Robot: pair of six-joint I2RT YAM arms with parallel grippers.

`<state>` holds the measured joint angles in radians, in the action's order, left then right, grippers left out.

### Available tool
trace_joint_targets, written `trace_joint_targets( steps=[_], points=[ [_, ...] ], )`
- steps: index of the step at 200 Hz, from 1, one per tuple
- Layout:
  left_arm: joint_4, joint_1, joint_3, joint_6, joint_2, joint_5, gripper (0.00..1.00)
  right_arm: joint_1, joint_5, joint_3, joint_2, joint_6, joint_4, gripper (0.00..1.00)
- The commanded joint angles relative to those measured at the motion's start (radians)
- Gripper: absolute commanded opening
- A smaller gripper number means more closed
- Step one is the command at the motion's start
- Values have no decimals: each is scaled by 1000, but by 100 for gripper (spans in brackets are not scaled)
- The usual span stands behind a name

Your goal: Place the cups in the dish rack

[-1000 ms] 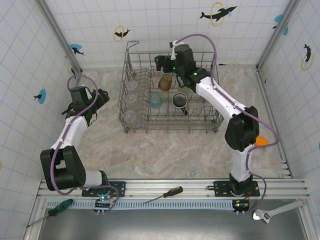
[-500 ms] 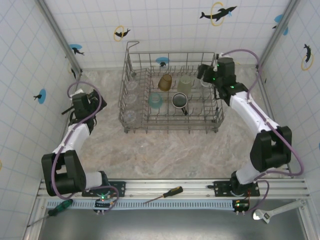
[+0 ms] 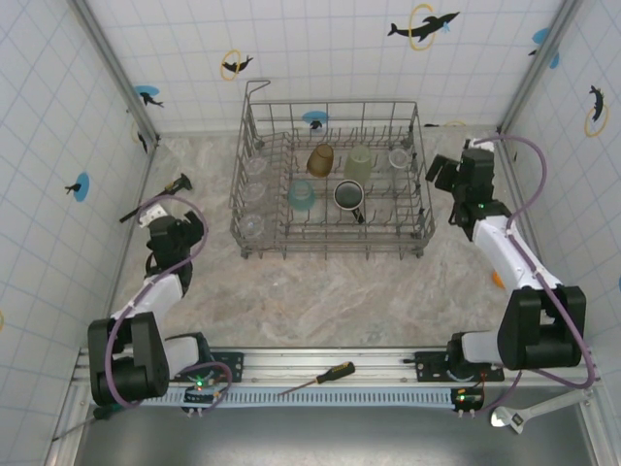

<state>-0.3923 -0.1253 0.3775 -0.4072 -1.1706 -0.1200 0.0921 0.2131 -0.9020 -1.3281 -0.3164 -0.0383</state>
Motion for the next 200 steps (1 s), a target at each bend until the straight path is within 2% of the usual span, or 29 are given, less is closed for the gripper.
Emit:
trace_joint_targets(
  steps=[1, 15, 43, 89, 144, 178, 200],
  points=[
    [-151, -3, -69, 86, 21, 59, 97, 1, 75, 133, 69, 24, -142, 100],
    [-180, 1, -100, 123, 26, 113, 97, 1, 126, 211, 104, 25, -201, 100],
    [-243, 5, -150, 113, 14, 77, 97, 0, 209, 307, 140, 35, -245, 100],
    [-325, 20, -230, 90, -21, -5, 97, 1, 220, 400, 135, 69, -269, 100],
    [-480, 43, -308, 130, -54, -77, 97, 1, 276, 540, 140, 112, -452, 100],
    [-601, 52, -345, 199, -103, -92, 97, 1, 253, 584, 96, 101, -520, 100],
    [-677, 59, -364, 228, -132, -98, 97, 1, 253, 654, 83, 110, -656, 100]
  ],
)
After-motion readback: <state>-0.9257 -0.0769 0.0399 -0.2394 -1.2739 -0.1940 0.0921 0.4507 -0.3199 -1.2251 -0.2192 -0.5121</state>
